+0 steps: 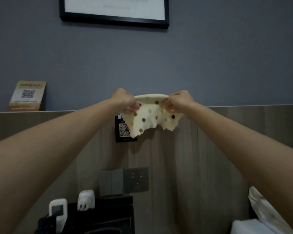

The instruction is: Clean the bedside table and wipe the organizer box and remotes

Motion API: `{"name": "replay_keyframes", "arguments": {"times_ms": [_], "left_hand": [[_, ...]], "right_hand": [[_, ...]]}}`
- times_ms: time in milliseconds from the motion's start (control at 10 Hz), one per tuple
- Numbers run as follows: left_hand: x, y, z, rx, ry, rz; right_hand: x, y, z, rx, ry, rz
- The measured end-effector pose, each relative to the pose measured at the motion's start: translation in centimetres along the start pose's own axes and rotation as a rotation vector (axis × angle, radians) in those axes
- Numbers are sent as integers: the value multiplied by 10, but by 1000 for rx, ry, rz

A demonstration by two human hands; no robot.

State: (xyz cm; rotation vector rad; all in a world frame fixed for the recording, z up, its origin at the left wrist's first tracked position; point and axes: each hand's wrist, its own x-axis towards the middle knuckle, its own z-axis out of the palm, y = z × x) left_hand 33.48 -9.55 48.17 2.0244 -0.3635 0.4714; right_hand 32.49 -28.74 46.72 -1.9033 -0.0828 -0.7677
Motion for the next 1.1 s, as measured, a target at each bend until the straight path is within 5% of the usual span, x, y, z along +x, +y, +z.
{"name": "replay_keyframes", "arguments": {"times_ms": [400,500,600,800,1100], "left_hand": [[73,-51,30,172,-39,276],[82,-65,27,442,26,290],[85,-69,21,737,98,212],[103,-75,10,829,78,113],[65,-61,-9,854,155,235]], "right_hand": [[54,35,46,-242,-188,-237],[65,37,48,-250,-233,-218],[74,46,49,-405,-185,-196],[82,43,49,-792,-153,-181],[47,26,43,-706,-17,-394]]}}
